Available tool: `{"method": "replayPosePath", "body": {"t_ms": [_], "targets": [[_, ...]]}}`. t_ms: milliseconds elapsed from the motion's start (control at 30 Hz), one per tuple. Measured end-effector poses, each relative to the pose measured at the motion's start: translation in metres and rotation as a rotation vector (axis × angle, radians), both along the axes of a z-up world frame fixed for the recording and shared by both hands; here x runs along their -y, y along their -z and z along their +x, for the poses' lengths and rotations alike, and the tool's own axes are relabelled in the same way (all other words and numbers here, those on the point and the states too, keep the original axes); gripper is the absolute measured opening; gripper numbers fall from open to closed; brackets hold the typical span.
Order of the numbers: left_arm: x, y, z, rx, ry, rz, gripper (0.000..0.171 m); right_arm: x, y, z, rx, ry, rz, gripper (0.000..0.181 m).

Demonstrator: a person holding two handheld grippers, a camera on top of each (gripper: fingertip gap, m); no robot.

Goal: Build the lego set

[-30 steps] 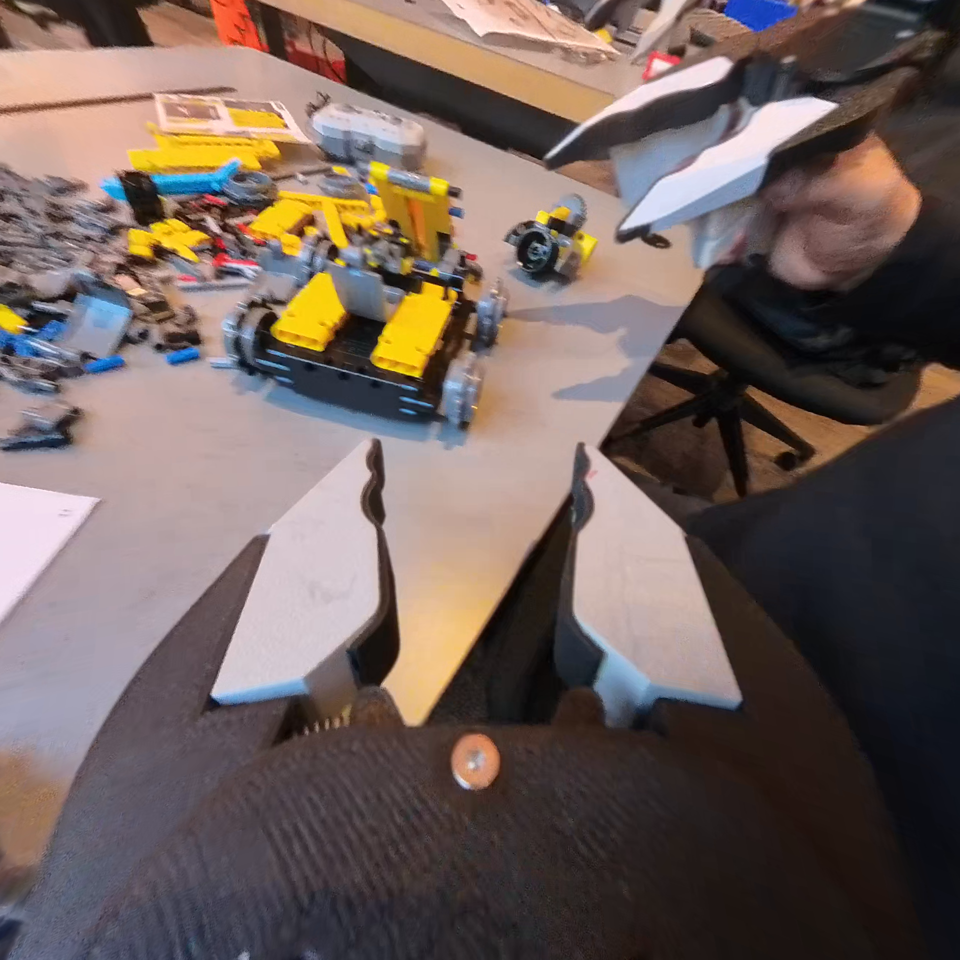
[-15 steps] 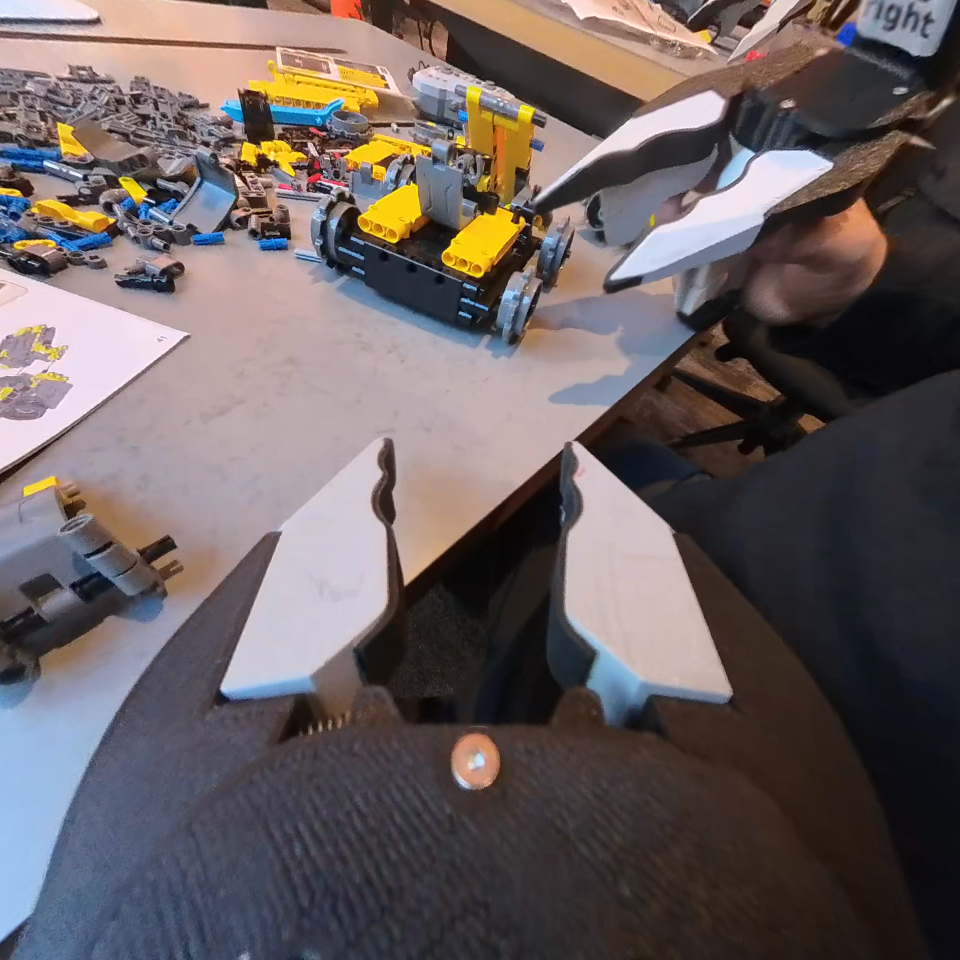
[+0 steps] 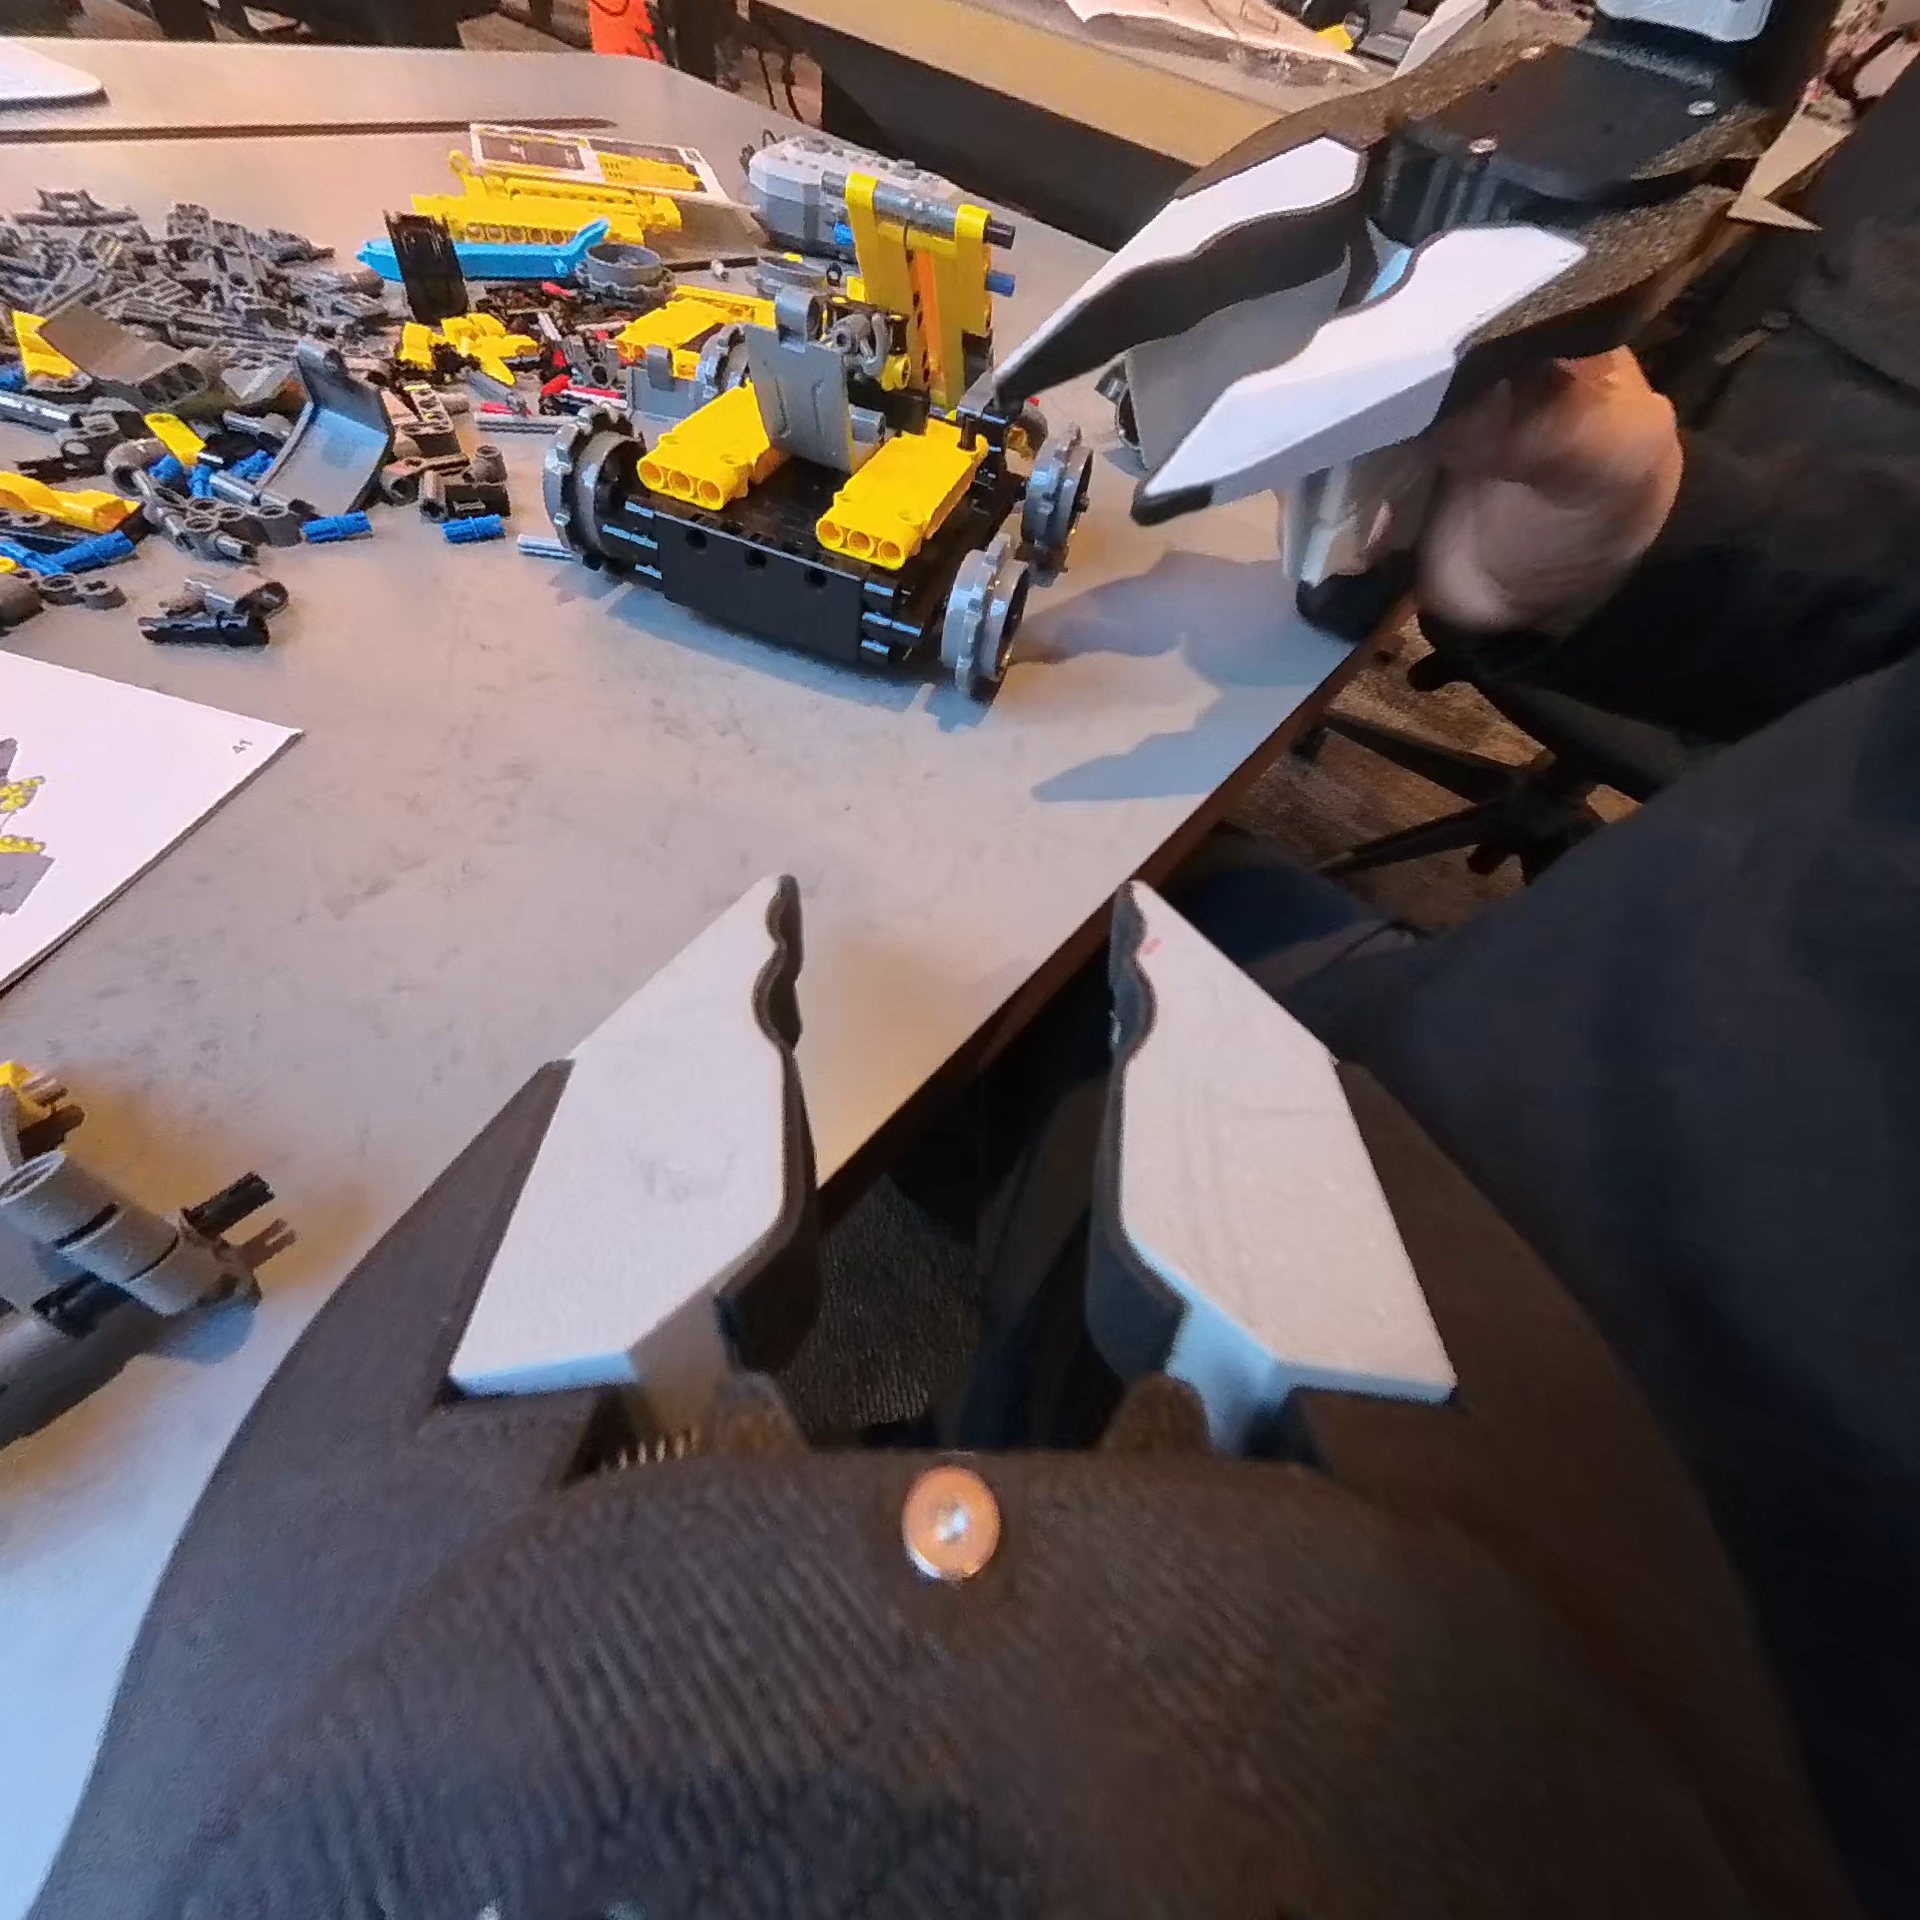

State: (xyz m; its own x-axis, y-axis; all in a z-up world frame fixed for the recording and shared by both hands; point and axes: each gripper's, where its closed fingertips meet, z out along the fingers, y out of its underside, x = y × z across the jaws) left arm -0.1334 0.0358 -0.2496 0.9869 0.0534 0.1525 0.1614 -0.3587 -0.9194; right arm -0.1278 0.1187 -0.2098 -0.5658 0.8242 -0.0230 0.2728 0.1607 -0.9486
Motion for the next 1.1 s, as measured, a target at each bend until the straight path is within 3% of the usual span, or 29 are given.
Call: {"method": "replayPosePath", "body": {"t_ms": [933,1100], "targets": [[-0.005,0.001,0.006,0.01,0.026,0.0,0.055,0.003,0.002,-0.001,0.024,-0.032,-0.022,0.048],[-0.004,-0.013,0.0,-0.005,0.012,0.016,0.055,0.004,-0.001,-0.001,0.006,-0.037,-0.025,0.048]]}}
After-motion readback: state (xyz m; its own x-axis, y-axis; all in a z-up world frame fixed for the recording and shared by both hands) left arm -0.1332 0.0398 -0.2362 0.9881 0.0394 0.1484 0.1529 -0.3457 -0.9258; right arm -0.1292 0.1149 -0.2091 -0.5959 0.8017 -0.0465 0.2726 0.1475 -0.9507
